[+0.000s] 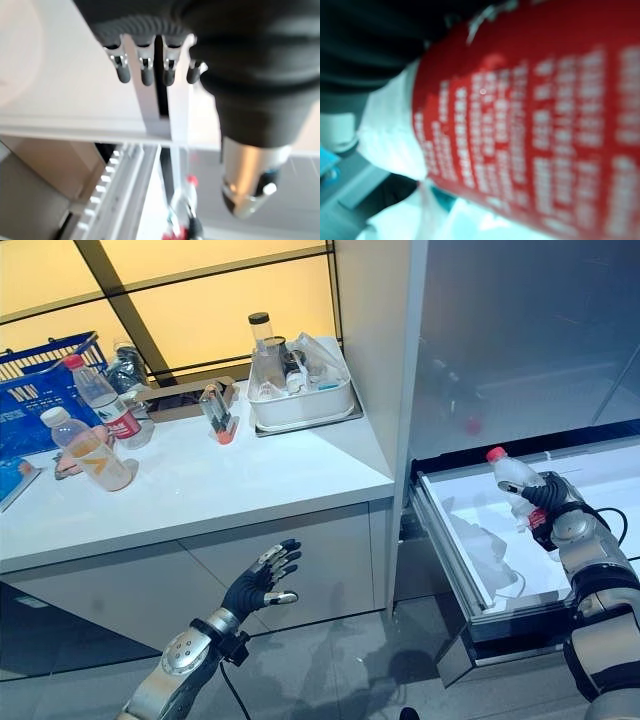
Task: Take the drinks into the refrigerator
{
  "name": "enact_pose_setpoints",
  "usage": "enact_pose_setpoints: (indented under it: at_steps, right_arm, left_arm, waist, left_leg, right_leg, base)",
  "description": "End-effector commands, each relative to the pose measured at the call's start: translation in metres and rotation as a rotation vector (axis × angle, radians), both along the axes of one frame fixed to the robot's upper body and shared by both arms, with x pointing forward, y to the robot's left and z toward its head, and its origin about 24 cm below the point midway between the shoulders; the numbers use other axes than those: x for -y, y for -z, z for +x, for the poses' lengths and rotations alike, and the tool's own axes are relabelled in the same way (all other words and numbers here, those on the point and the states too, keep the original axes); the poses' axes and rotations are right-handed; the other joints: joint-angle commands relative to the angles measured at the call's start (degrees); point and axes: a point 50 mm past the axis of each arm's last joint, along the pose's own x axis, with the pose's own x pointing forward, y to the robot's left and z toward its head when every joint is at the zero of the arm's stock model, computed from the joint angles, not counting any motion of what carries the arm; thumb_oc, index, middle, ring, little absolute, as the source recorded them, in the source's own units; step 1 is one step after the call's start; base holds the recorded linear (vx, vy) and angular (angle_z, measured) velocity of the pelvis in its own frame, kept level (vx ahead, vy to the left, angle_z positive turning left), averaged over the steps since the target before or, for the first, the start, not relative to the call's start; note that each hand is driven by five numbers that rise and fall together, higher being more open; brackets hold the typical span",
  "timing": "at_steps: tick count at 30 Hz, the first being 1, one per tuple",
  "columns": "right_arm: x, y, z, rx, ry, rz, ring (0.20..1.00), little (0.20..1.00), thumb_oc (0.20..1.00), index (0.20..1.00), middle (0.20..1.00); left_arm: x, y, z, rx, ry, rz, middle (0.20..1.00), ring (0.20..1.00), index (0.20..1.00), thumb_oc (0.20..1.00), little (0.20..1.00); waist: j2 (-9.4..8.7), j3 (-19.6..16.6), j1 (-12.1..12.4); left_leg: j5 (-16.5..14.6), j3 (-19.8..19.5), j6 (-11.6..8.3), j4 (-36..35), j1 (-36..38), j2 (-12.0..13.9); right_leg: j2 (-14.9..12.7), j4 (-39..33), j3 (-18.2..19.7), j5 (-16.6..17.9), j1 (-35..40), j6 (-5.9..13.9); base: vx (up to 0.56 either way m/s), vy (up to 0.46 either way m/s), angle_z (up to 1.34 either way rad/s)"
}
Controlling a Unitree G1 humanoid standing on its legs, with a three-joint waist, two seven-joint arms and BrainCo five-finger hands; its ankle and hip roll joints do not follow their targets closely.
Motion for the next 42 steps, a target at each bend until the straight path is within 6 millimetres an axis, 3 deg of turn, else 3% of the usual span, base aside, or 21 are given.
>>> enact_pose_setpoints:
  at_steps: [1, 3, 6, 7, 15, 21, 31, 42]
  right_arm:
    - [-0.027, -0.055, 0.033, 0.111, -0.124, -0.126, 0.2, 0.2, 0.2, 0.2, 0.2]
    - [-0.042, -0.041, 0.039, -0.032, -0.211, -0.297, 0.2, 0.2, 0.2, 0.2, 0.2]
    - [-0.048, -0.029, 0.041, -0.12, -0.255, -0.385, 0.2, 0.2, 0.2, 0.2, 0.2]
    - [-0.061, -0.016, 0.043, -0.203, -0.326, -0.479, 0.2, 0.2, 0.2, 0.2, 0.2]
    - [-0.101, 0.025, 0.043, -0.311, -0.504, -0.571, 0.2, 0.2, 0.2, 0.2, 0.2]
    - [-0.118, 0.047, 0.038, -0.386, -0.602, -0.641, 0.2, 0.2, 0.2, 0.2, 0.2]
    - [-0.139, 0.076, 0.025, -0.427, -0.704, -0.587, 0.2, 0.2, 0.2, 0.2, 0.2]
    - [-0.152, 0.101, 0.021, -0.374, -0.582, -0.28, 0.2, 0.2, 0.2, 0.2, 0.2]
  left_arm:
    - [0.002, -0.022, 0.009, 0.101, 0.068, -0.001, 1.0, 1.0, 1.0, 1.0, 1.0]
    - [0.007, -0.025, 0.008, 0.111, 0.1, -0.009, 1.0, 1.0, 1.0, 1.0, 1.0]
    - [0.008, -0.028, 0.008, 0.118, 0.106, -0.024, 1.0, 1.0, 1.0, 1.0, 1.0]
    - [0.01, -0.03, 0.008, 0.123, 0.115, -0.029, 1.0, 1.0, 1.0, 1.0, 1.0]
    - [0.01, -0.015, 0.003, 0.112, 0.133, 0.09, 1.0, 1.0, 1.0, 1.0, 1.0]
    - [0.01, -0.025, 0.004, 0.148, 0.134, 0.067, 1.0, 1.0, 1.0, 1.0, 1.0]
    - [0.01, -0.037, 0.004, 0.183, 0.125, 0.017, 1.0, 1.0, 1.0, 1.0, 1.0]
    - [0.006, -0.038, 0.004, 0.182, 0.071, -0.014, 1.0, 1.0, 1.0, 1.0, 1.0]
  waist:
    - [-7.12, -0.2, -0.1]
    - [-6.86, 0.6, 0.4]
    - [-6.7, 1.2, 0.7]
    - [-6.6, 1.9, 1.2]
    - [-6.15, 4.1, 2.4]
    - [-5.95, 5.5, 2.9]
    - [-5.67, 6.1, 3.0]
    - [-5.32, 6.1, 3.3]
  left_leg:
    - [-2.2, -1.5, 1.52, 0.9, -2.1, -2.4]
    - [-1.9, -1.8, 1.49, 1.0, -2.8, -2.5]
    - [-1.5, -2.2, 1.49, 1.0, -3.6, -2.5]
    - [-1.2, -2.6, 1.56, 1.0, -4.2, -2.7]
    - [-0.2, -4.6, 1.73, 0.9, -6.3, -3.2]
    - [0.0, -5.3, 1.96, 1.0, -7.4, -3.8]
    - [0.0, -5.1, 2.2, 0.9, -7.8, -4.1]
    - [-0.1, -5.1, 2.29, 0.9, -7.6, -4.0]
  right_leg:
    - [-1.1, 1.9, 0.6, -4.2, 2.7, 1.54]
    - [-1.2, 1.9, 0.2, -4.1, 2.2, 1.54]
    - [-1.3, 2.0, -0.1, -4.0, 1.7, 1.5]
    - [-1.4, 2.1, -0.5, -4.0, 1.3, 1.5]
    - [-2.0, 2.3, -2.3, -3.9, 0.3, 1.61]
    - [-2.4, 2.3, -2.8, -3.7, -0.5, 1.65]
    - [-2.9, 2.0, -2.4, -3.4, -1.0, 1.85]
    - [-2.7, 1.5, -2.1, -3.4, -0.8, 1.7]
  base:
    - [0.0, 0.0, 0.0]
    - [0.0, 0.0, 0.0]
    - [-0.05, -0.001, 0.06]
    - [-0.04, 0.003, 0.14]
    - [-0.04, 0.001, 0.1]
    - [-0.03, 0.012, 0.15]
    - [0.0, 0.0, 0.0]
    - [0.0, 0.0, 0.0]
